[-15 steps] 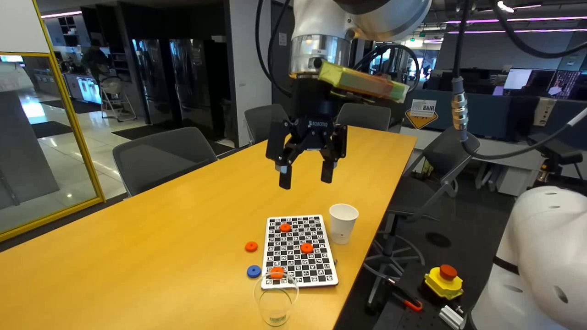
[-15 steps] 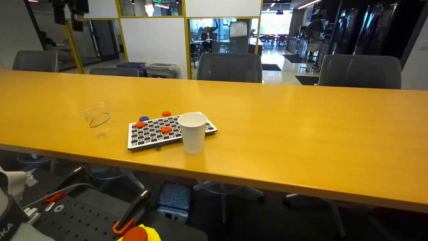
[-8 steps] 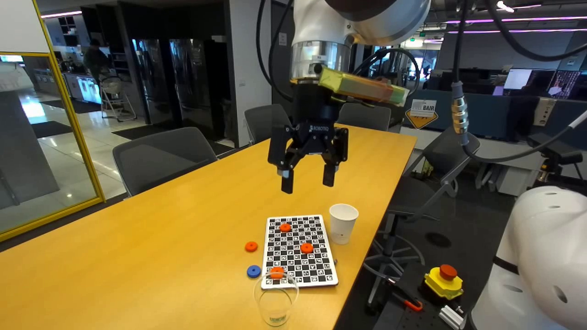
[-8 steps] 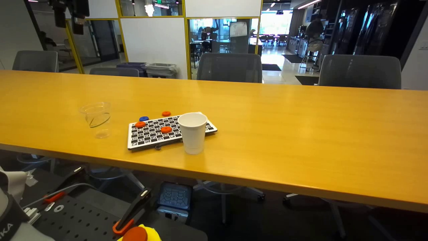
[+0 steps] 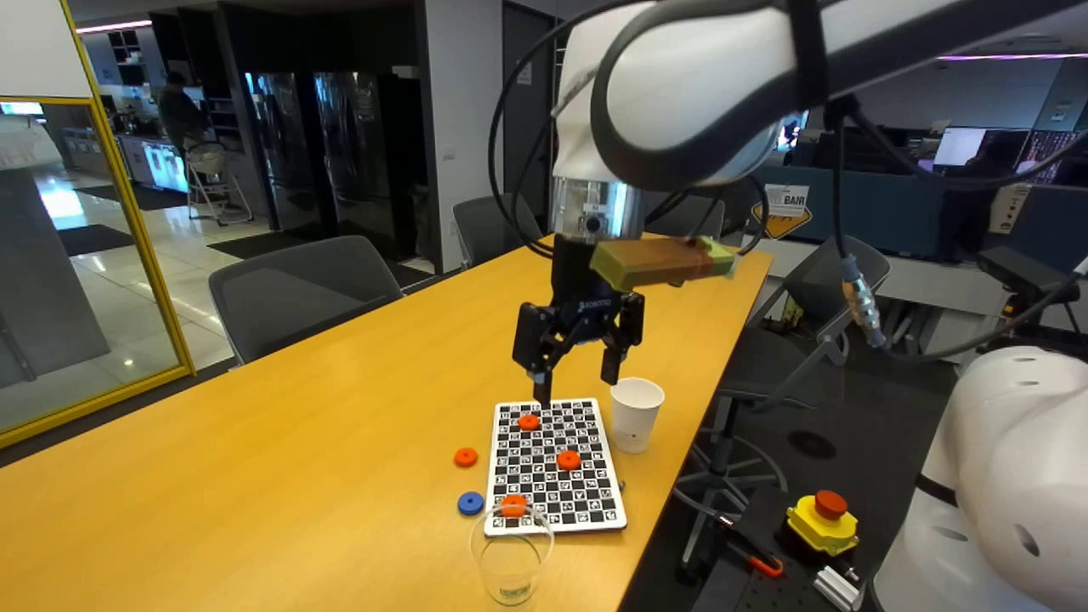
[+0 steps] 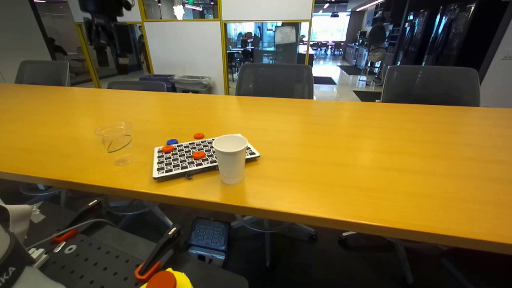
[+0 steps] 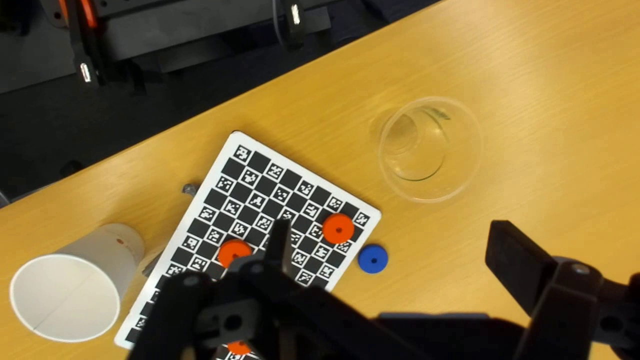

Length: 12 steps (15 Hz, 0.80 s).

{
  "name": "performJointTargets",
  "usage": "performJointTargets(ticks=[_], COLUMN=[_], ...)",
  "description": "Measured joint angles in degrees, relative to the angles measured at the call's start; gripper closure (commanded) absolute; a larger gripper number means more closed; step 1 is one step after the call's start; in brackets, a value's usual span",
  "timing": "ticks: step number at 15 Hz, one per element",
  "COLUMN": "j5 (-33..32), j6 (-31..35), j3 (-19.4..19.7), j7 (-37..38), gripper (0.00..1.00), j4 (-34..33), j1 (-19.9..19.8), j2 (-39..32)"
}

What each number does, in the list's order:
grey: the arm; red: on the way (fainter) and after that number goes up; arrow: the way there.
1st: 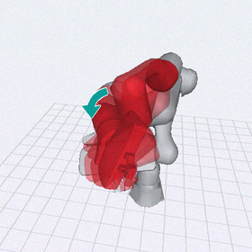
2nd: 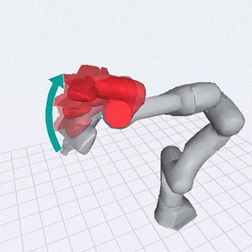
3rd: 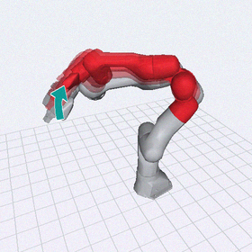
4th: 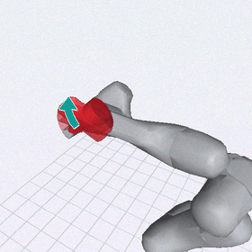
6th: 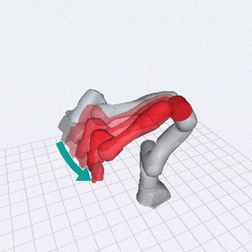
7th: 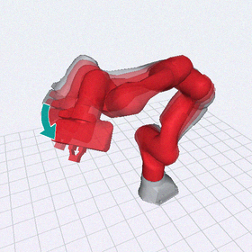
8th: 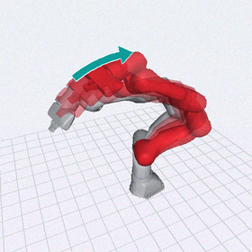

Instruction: Put the four orange rings inside the white cup, put the blue ring inside the clear cup

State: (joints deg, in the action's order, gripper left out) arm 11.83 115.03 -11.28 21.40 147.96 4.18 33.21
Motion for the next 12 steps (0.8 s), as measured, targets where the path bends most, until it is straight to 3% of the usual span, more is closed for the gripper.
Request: performJointTargets(ticks=[5,12], j5=[-5.47,-11.98], j6=[13.69,25.45], j3=[-0.11,0.06], j7=[0.81,3.42], gripper=[0.00,0.00], j4=[7.94,8.86], j1=[-2.84,-6.39], j2=[-4.64,-15.72])
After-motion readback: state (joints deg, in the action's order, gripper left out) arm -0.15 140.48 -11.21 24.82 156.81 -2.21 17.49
